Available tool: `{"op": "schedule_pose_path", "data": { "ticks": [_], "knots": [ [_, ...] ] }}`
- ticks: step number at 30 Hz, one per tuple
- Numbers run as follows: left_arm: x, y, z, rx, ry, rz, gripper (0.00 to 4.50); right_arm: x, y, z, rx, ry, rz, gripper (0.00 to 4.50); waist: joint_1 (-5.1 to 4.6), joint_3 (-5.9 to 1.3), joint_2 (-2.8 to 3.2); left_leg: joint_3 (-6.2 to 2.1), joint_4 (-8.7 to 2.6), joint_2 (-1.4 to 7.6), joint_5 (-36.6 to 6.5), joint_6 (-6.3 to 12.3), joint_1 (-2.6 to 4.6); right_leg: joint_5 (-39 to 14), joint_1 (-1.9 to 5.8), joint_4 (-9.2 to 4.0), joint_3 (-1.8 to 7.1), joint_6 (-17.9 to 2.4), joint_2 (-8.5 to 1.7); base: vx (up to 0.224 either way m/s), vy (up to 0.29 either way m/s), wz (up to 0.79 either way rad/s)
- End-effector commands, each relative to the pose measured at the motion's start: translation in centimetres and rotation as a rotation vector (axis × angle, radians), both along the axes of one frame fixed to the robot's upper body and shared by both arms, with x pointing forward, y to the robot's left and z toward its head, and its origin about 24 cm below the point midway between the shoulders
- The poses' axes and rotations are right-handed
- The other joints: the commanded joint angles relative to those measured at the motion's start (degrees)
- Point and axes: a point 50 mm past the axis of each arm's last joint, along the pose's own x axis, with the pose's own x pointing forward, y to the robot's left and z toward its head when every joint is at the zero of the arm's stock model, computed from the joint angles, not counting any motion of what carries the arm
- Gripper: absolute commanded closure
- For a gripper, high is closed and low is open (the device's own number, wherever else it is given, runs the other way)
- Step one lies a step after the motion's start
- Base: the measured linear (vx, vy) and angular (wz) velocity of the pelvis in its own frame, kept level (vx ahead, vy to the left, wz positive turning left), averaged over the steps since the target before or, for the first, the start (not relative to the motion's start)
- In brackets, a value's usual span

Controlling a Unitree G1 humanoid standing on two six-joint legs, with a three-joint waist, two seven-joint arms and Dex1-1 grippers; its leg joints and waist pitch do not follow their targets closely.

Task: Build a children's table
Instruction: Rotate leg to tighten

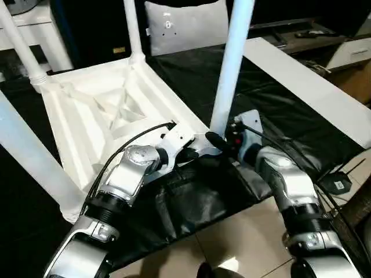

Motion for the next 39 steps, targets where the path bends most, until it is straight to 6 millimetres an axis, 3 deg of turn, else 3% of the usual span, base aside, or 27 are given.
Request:
{"op": "schedule_pose_path", "data": {
  "ticks": [1, 3, 8, 14, 15, 18, 21, 24, 31, 39],
  "knots": [
    [-0.1, -1.1, 2.0, -0.037, -0.100, -0.107, 4.50, -1.3, 1.7, 0.4, 0.024, -0.016, 0.235, 1.05, 0.49, -4.31, -0.12, 0.10, -3.36, 1.25, -0.12, 6.92, -1.13, -20.54, 5.21, -3.68, 3.97, 2.65, -4.67, 0.000, 0.000, 0.00],
    [-0.2, -0.8, 1.9, -0.026, -0.104, -0.132, 4.50, -1.6, 1.3, 0.5, -0.002, -0.023, 0.287, 1.05, 0.88, -4.29, -0.24, 0.29, -3.36, 1.05, -0.01, 7.79, -1.10, -20.48, 5.30, -3.59, 4.15, 2.83, -4.57, 0.000, 0.000, 0.00],
    [-0.9, -0.2, 1.4, 0.005, -0.106, -0.261, 4.50, -1.9, -0.1, 0.6, -0.062, -0.049, 0.356, 0.57, 1.07, -4.27, -0.09, 0.25, -3.35, 1.13, 0.52, 7.77, -1.10, -20.51, 5.18, -3.50, 4.15, 2.29, -4.59, 0.000, 0.000, 0.00],
    [-2.1, 1.6, 0.8, 0.034, -0.055, -0.453, 4.50, -2.7, -2.7, 1.1, -0.187, -0.124, 0.555, 0.57, 2.00, -4.17, -0.12, 0.41, -3.50, 1.40, -1.34, 7.54, -0.62, -22.71, 4.93, -3.71, 4.29, 2.11, -4.69, 0.000, 0.000, 0.00],
    [-2.3, 2.1, 0.8, 0.051, -0.043, -0.495, 4.50, -2.8, -3.1, 1.4, -0.196, -0.142, 0.599, 0.57, 2.18, -4.16, -0.39, 0.46, -3.55, 1.58, -0.94, 7.57, -0.58, -22.25, 4.87, -3.53, 4.44, 1.64, -4.70, 0.000, 0.000, 0.00],
    [-2.9, 3.2, 0.7, 0.097, -0.012, -0.602, 4.50, -3.2, -3.7, 1.9, -0.201, -0.157, 0.712, 0.57, 3.32, -4.23, -0.38, 0.35, -3.58, 2.16, 0.92, 8.23, -0.31, -20.15, 4.66, -2.77, 4.89, -0.09, -4.90, 0.000, 0.000, 0.00],
    [-3.2, 3.7, 0.8, 0.118, 0.006, -0.657, 4.50, -3.4, -3.9, 1.8, -0.197, -0.127, 0.776, 0.57, 3.74, -4.28, -0.59, 0.43, -3.52, 2.09, 1.57, 8.12, -0.43, -19.64, 4.72, -2.33, 5.20, -1.49, -4.94, 0.000, 0.000, 0.00],
    [-3.3, 3.9, 0.8, 0.130, 0.014, -0.685, 4.50, -3.6, -4.0, 1.6, -0.173, -0.100, 0.821, 0.57, 3.92, -4.23, -0.58, 0.54, -3.52, 2.01, 1.22, 7.79, -0.51, -20.89, 4.76, -2.49, 5.18, -1.25, -4.91, 0.000, 0.000, 0.00],
    [-3.3, 3.8, 0.9, 0.126, 0.013, -0.706, 4.50, -3.9, -3.7, 1.6, -0.104, -0.048, 0.885, 1.01, 4.21, -4.21, -0.73, 0.70, -3.50, 1.76, -0.03, 6.61, -0.59, -23.65, 4.86, -3.06, 4.91, 0.58, -4.66, 0.000, 0.000, 0.00],
    [-3.1, 3.9, 0.9, 0.121, 0.010, -0.711, 4.50, -3.9, -3.5, 1.0, -0.085, -0.026, 0.895, 1.68, 4.30, -4.34, -0.66, 0.65, -3.42, 1.75, 1.23, 6.68, -0.77, -22.24, 4.85, -2.79, 4.90, 0.49, -4.64, 0.000, 0.000, 0.00]
  ]
}}
